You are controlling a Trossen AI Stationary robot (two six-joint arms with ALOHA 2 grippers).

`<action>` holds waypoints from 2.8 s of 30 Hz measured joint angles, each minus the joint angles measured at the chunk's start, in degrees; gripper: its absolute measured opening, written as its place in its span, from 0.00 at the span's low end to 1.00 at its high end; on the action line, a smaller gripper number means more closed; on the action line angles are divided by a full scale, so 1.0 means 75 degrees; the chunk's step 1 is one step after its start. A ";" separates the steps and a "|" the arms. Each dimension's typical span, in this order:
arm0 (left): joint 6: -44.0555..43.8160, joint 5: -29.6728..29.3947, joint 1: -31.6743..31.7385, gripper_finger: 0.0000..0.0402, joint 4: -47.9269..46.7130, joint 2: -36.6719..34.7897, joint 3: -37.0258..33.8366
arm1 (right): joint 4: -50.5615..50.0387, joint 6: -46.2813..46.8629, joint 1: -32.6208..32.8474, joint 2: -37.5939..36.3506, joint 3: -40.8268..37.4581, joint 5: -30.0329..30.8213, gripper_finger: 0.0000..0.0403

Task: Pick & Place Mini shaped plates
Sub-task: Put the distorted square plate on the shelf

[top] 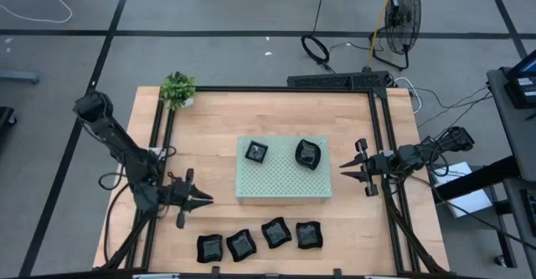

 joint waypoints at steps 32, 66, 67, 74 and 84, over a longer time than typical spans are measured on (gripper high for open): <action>0.2977 0.2626 0.3777 0.13 -0.4620 -0.6827 0.0304 | 0.0855 0.2434 0.0013 0.0010 0.0000 -0.0243 0.19; 0.3134 0.3226 0.4296 0.13 -0.3379 -0.6653 -0.1699 | -0.4257 0.5049 0.1884 1.1651 0.9562 -0.1044 0.40; 0.3131 0.3225 0.4296 0.13 -0.3378 -0.6653 -0.1699 | -0.4339 0.5130 0.1930 1.1881 0.9631 -0.1200 0.39; 0.3138 0.3223 0.4296 0.13 -0.3372 -0.6653 -0.1699 | -0.5660 0.5881 0.1985 1.2606 0.9670 -0.0873 0.40; 0.3138 0.3223 0.4296 0.13 -0.3368 -0.6650 -0.1699 | -0.5575 0.6137 0.2062 1.2956 0.8970 -0.0176 0.39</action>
